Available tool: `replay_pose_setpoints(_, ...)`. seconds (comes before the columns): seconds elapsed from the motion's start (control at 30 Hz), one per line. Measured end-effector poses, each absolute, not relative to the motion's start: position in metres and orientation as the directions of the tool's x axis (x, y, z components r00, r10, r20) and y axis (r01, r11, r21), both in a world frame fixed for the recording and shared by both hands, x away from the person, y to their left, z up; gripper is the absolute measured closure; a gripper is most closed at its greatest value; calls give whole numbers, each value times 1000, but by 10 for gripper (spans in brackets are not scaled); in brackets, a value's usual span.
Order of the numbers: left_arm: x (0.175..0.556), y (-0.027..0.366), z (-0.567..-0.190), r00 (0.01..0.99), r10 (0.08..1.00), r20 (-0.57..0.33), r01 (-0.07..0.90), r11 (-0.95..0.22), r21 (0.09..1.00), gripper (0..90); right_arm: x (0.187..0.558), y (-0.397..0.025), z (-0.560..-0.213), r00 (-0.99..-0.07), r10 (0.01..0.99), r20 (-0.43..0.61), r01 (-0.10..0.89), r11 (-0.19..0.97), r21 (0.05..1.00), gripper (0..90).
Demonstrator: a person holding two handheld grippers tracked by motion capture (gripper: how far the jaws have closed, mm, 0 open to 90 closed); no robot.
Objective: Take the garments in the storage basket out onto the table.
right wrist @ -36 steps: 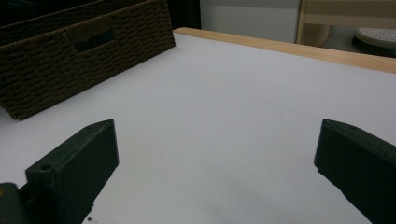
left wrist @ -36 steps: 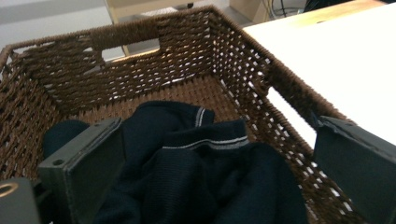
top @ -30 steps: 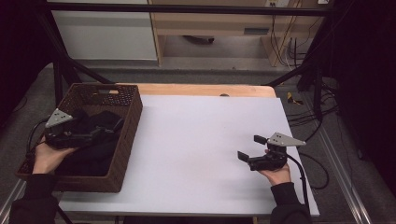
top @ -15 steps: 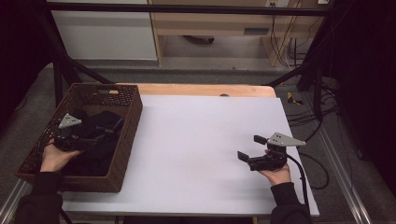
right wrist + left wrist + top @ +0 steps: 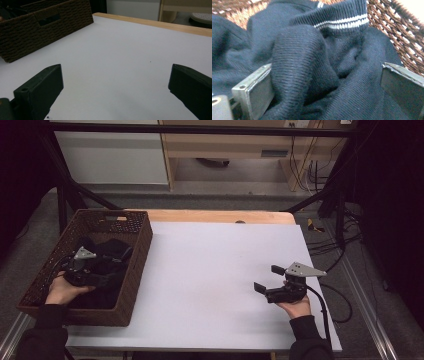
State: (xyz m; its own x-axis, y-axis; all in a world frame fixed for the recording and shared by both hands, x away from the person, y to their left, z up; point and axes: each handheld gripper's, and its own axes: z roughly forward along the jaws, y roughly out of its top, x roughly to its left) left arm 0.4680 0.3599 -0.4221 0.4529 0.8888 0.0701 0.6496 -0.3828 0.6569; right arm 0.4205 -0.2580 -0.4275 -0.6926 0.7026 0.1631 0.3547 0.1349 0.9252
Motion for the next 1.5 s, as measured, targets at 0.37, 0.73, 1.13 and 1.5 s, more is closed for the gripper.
replay_pose_setpoints(0.37,470,355,-429,465,884,59,698,-407,589,60,420,-259,-427,-691,704,162,355,135,925,4)
replay_pose_setpoints(0.73,469,350,-430,461,882,101,730,-441,522,401,420,-259,-427,-690,705,161,356,137,925,4)
replay_pose_setpoints(1.13,470,352,-421,426,903,52,774,-394,495,723,420,-259,-427,-688,707,165,359,134,924,4)
replay_pose_setpoints(1.5,464,362,-402,375,927,-8,715,-284,639,747,420,-259,-427,-689,706,162,357,136,924,4)
